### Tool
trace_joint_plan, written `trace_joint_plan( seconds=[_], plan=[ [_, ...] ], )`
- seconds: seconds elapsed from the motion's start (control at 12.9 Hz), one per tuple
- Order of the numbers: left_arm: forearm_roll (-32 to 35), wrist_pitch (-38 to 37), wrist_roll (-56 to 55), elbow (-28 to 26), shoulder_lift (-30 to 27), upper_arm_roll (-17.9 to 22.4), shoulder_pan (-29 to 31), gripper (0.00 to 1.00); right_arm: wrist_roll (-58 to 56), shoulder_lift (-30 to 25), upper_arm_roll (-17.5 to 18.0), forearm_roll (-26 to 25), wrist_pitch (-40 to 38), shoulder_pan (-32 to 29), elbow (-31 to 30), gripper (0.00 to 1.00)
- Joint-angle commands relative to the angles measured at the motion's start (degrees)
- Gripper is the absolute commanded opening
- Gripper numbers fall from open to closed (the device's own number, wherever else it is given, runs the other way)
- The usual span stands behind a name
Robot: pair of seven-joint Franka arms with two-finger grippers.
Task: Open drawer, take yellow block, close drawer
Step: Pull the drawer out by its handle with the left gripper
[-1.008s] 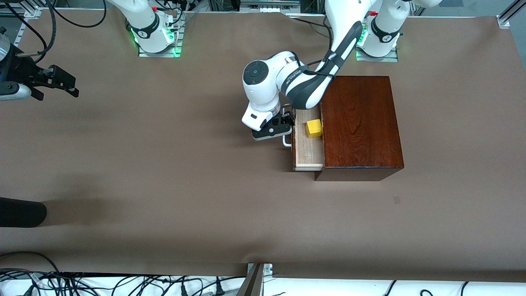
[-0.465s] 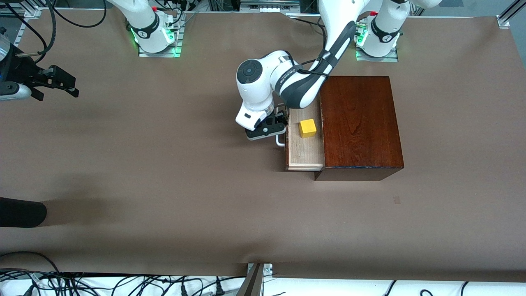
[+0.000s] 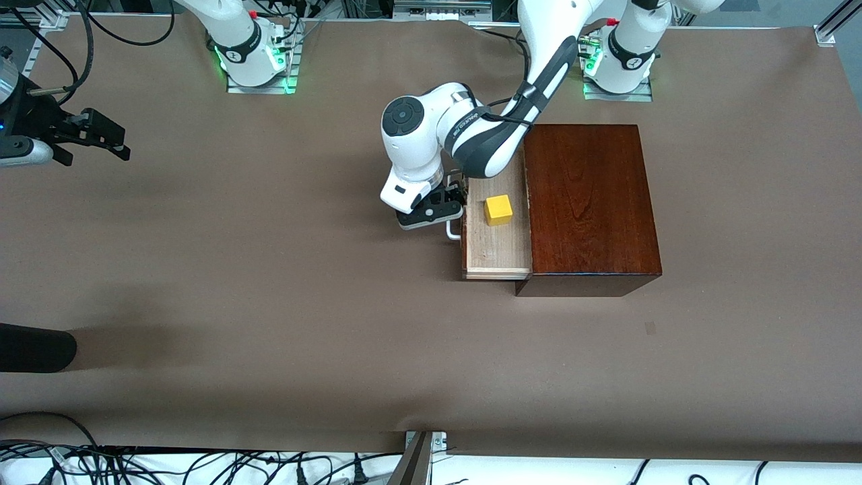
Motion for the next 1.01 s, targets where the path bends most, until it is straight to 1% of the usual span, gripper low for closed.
trace_joint_plan(
  seconds=[0.0, 0.16, 0.54, 0.93],
  plan=[
    [-3.2, 2.8, -1.8, 3.8, 2.8, -0.4, -2.0, 1.0, -0.9, 0.0, -0.2, -0.6, 0.1, 0.4, 0.3, 1.0],
    [-2.8, 1.7, -1.9, 3.7, 2.3, -0.4, -2.0, 1.0, -0.9, 0.0, -0.2, -0.6, 0.1, 0.4, 0.3, 1.0],
    [-2.6, -8.5, -1.8, 3.8, -2.5, -0.4, -1.6, 1.0, -0.9, -0.1, -0.2, -0.6, 0.1, 0.4, 0.4, 1.0],
    [-2.8, -15.4, -0.2, 3.8, -7.1, -0.7, -1.2, 1.0, -0.9, 0.0, -0.2, -0.6, 0.2, 0.4, 0.4, 1.0]
  ],
)
